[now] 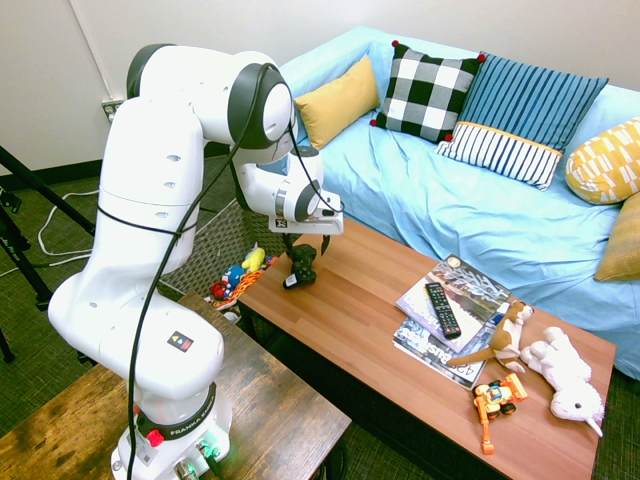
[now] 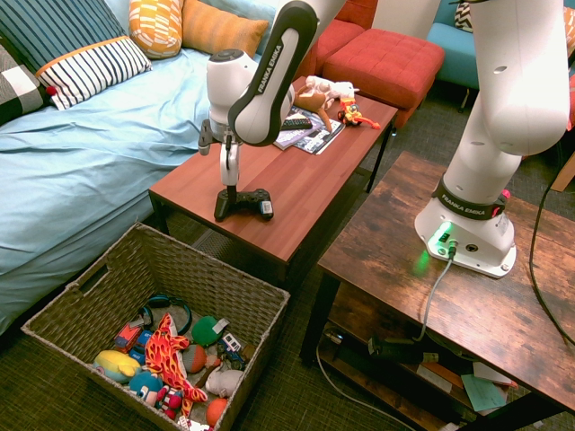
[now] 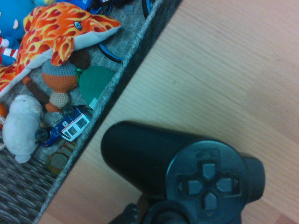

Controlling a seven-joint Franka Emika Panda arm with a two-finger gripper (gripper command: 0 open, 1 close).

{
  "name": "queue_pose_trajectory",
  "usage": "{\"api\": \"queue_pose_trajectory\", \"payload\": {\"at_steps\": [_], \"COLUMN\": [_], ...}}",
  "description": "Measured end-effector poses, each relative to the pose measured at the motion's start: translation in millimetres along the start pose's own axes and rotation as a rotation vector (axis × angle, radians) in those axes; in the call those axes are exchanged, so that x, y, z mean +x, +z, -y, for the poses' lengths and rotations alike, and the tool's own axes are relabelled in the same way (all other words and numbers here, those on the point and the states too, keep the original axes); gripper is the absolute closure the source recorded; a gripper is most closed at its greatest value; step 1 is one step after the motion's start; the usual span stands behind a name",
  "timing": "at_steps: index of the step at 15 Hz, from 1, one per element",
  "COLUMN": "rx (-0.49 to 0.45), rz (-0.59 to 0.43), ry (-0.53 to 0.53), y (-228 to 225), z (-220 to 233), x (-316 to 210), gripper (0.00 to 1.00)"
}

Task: Put the gamepad in the basket

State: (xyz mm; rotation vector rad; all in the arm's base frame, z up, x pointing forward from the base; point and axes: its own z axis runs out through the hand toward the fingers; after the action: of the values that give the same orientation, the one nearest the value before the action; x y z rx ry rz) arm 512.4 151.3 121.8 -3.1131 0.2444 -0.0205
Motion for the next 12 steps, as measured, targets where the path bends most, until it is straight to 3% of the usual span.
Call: {"api": "queue_pose_trajectory", "payload": {"at_steps": [9,10,12], "rx": [0.003,0.002,0.005], "rz": [0.040,0.043,0.042], "ry": [-0.002,-0.002,-0.002], "y": [28,32,35], "z": [0,-1,-1], "x": [-1,0,4], "gripper": [0.00,1.00,1.00]}}
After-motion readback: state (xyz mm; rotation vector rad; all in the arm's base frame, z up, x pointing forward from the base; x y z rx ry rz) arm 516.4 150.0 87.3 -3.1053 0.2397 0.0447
